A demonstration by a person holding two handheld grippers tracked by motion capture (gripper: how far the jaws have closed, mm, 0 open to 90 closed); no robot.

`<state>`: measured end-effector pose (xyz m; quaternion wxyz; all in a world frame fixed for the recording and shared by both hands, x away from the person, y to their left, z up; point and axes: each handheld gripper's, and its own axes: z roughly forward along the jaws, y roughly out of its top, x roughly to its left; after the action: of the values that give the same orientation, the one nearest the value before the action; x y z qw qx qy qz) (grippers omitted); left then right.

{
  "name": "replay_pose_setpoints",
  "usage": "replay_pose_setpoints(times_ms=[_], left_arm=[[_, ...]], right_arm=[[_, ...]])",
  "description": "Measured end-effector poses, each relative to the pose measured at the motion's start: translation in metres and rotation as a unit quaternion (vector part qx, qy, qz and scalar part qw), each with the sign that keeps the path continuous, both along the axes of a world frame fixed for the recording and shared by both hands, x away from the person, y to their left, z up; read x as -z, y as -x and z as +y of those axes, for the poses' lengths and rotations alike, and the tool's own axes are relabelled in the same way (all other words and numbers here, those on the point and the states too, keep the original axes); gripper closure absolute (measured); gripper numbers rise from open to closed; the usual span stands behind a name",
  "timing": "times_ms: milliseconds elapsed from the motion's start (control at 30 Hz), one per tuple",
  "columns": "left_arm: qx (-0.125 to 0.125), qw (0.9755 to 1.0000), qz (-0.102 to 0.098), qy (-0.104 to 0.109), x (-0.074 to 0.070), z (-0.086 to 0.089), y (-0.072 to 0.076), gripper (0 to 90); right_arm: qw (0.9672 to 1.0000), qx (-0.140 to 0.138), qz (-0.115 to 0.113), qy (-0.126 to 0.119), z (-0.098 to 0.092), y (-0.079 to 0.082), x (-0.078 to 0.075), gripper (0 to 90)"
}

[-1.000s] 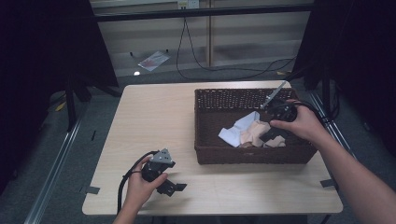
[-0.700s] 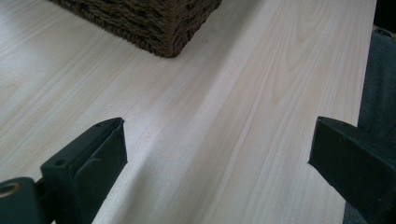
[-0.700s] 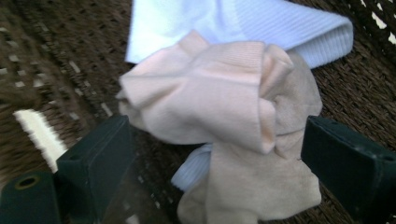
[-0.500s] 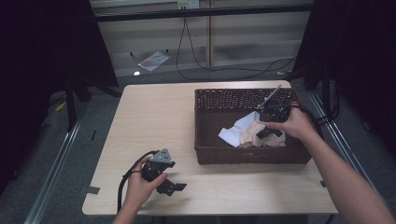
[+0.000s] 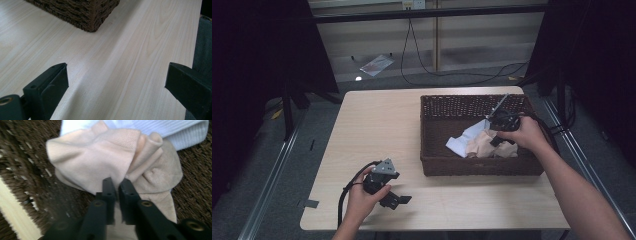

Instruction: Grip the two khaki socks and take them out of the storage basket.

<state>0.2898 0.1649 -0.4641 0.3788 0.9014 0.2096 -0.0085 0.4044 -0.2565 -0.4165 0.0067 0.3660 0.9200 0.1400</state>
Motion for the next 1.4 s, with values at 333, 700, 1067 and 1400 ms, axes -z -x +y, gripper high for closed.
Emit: replay_pose_setpoints(times_ms=[333, 700, 1067, 1400], left_arm=[[0.001, 1.0, 0.003, -0.002, -0.001, 0.0, 0.0, 4.2], [0.003, 1.0, 0.005, 0.003, 0.0, -0.001, 0.001, 4.2], [0.002, 1.0, 0.007, 0.005, 0.0, -0.001, 0.001, 4.2], [0.001, 0.9999, 0.008, 0.01, 0.0, -0.001, 0.001, 4.1]], right_arm=[[0.9997, -0.016, 0.018, -0.009, 0.003, 0.004, -0.034, 86.9], [0.9993, -0.025, 0.025, -0.013, 0.003, 0.011, -0.066, 87.0], [0.999, -0.028, 0.022, -0.028, -0.005, 0.017, -0.1, 86.9], [0.9985, -0.037, 0.018, -0.036, -0.007, 0.021, -0.115, 86.8]])
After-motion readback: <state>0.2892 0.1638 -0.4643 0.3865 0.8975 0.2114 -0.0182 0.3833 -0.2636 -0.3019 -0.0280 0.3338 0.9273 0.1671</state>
